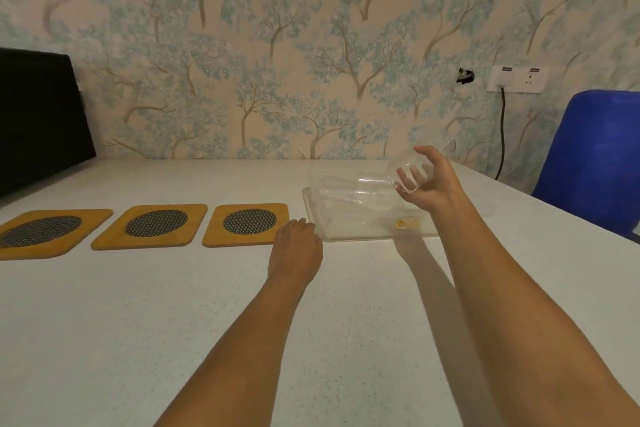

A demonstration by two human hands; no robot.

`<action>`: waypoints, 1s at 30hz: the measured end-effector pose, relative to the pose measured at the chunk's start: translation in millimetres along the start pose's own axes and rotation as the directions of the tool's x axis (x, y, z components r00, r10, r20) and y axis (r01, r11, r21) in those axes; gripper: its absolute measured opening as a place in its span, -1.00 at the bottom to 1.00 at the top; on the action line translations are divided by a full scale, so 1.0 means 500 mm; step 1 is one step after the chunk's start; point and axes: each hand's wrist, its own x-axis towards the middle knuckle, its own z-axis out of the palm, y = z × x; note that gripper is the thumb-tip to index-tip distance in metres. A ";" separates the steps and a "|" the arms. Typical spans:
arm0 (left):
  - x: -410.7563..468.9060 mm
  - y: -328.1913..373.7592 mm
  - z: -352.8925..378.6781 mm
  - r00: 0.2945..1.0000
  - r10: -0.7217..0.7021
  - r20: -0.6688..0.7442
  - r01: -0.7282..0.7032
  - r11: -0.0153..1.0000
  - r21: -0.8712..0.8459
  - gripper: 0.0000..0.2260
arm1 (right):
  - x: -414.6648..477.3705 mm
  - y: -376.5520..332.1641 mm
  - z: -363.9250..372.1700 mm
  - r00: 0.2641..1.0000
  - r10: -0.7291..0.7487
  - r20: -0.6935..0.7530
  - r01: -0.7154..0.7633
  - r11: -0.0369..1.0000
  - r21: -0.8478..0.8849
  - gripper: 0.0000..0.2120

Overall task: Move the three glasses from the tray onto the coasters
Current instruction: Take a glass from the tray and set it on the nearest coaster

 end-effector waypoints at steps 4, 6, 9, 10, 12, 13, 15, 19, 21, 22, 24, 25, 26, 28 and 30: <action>-0.018 -0.017 -0.018 1.000 0.016 0.024 -0.017 0.999 0.031 -0.68 | -0.025 0.034 0.044 1.000 -0.003 0.016 0.002 0.997 0.078 -0.62; -0.027 -0.026 -0.029 0.999 0.021 0.034 -0.022 0.999 0.045 -0.67 | -0.032 0.048 0.063 0.999 -0.001 0.046 -0.003 0.996 0.084 -0.52; -0.038 -0.048 -0.045 0.999 0.026 0.042 -0.029 0.998 0.052 -0.67 | -0.042 0.076 0.088 0.999 -0.013 0.041 0.011 0.999 0.047 -0.27; -0.040 -0.056 -0.049 0.999 0.027 0.040 -0.029 0.998 0.049 -0.67 | -0.050 0.085 0.097 0.999 -0.019 0.038 0.017 0.998 0.058 -0.24; -0.047 -0.076 -0.062 0.999 0.022 0.036 -0.024 0.998 0.051 -0.69 | -0.059 0.104 0.112 0.998 -0.017 0.054 0.011 0.994 0.108 -0.21; -0.052 -0.086 -0.069 0.999 0.018 0.037 -0.020 0.998 0.053 -0.68 | -0.064 0.113 0.121 0.998 -0.014 0.064 0.006 0.992 0.125 -0.19; -0.062 -0.108 -0.083 0.999 0.016 0.047 -0.018 0.998 0.056 -0.66 | -0.076 0.128 0.136 0.998 -0.016 0.064 0.008 0.991 0.130 -0.19; -0.079 -0.154 -0.115 0.999 -0.003 0.043 0.001 0.998 0.061 -0.63 | -0.098 0.157 0.167 0.999 -0.027 0.043 0.021 0.991 0.132 -0.14; -0.086 -0.170 -0.128 0.999 -0.008 0.043 0.005 0.998 0.063 -0.64 | -0.111 0.170 0.184 0.998 -0.050 0.024 0.047 0.992 0.121 -0.18; -0.089 -0.178 -0.134 0.999 -0.009 0.043 0.006 0.998 0.063 -0.65 | -0.117 0.177 0.194 0.999 -0.051 0.015 0.049 0.992 0.119 -0.20; -0.095 -0.192 -0.145 0.999 -0.008 0.041 0.006 0.998 0.056 -0.66 | -0.131 0.190 0.212 0.999 -0.039 -0.006 0.040 0.994 0.106 -0.24; -0.097 -0.196 -0.149 0.999 -0.011 0.042 0.009 0.999 0.049 -0.66 | -0.140 0.194 0.220 0.999 -0.039 -0.018 0.040 0.996 0.076 -0.30; -0.100 -0.200 -0.153 0.999 -0.014 0.047 0.012 0.999 0.044 -0.65 | -0.147 0.199 0.229 0.999 -0.042 -0.027 0.043 0.998 0.039 -0.37; -0.106 -0.206 -0.161 0.998 -0.005 0.061 0.002 0.999 0.043 -0.63 | -0.154 0.210 0.246 0.997 -0.063 -0.041 0.061 0.997 -0.054 -0.43; -0.109 -0.207 -0.166 0.998 0.012 0.066 -0.015 0.999 0.047 -0.62 | -0.155 0.222 0.263 0.992 -0.114 -0.054 0.105 0.984 -0.146 -0.33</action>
